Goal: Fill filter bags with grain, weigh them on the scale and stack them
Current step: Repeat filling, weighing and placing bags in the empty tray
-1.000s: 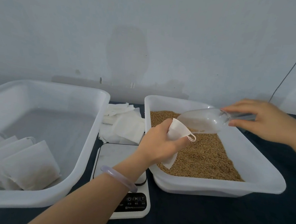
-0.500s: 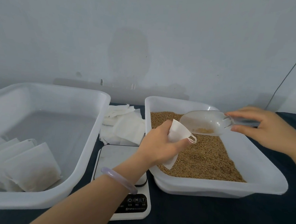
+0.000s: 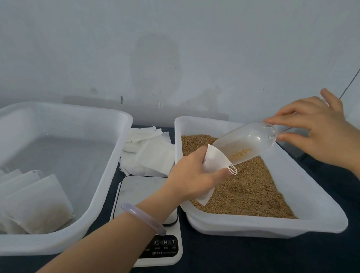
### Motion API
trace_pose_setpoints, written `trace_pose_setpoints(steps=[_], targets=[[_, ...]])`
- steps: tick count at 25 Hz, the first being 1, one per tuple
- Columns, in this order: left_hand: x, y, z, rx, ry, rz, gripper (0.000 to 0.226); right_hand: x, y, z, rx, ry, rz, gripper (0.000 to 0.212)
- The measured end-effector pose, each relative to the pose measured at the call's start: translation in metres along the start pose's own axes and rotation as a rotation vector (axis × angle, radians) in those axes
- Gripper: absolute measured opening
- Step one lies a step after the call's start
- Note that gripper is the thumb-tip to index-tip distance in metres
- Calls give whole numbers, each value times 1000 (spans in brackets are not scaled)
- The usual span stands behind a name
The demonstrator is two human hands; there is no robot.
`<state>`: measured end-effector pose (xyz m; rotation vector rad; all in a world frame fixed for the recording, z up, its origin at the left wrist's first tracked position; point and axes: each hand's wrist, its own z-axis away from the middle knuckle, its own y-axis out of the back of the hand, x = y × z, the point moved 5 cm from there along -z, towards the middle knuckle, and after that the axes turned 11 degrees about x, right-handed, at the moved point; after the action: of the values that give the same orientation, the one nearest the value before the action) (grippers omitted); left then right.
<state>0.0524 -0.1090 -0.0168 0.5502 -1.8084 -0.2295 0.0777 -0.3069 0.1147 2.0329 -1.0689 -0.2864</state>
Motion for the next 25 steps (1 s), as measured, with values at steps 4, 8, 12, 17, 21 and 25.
trace_pose_setpoints(steps=[4, 8, 12, 17, 21, 25], targets=[[0, 0, 0, -3, 0, 2, 57, 3, -3, 2, -2, -11, -1, 33], [0, 0, 0, 6, 9, 1, 56, 10, -12, 6, -83, -124, -110, 36], [-2, 1, 0, 26, 19, 51, 47, 18, -27, 23, -226, -319, -353, 36], [-4, 3, -2, 73, 46, 176, 51, 19, -72, 58, -430, -474, -367, 31], [-5, 5, 0, 99, 54, 243, 41, 4, -121, 79, -598, -449, -272, 26], [-3, 9, 0, 99, 103, 424, 17, -1, -142, 81, -650, -433, -247, 21]])
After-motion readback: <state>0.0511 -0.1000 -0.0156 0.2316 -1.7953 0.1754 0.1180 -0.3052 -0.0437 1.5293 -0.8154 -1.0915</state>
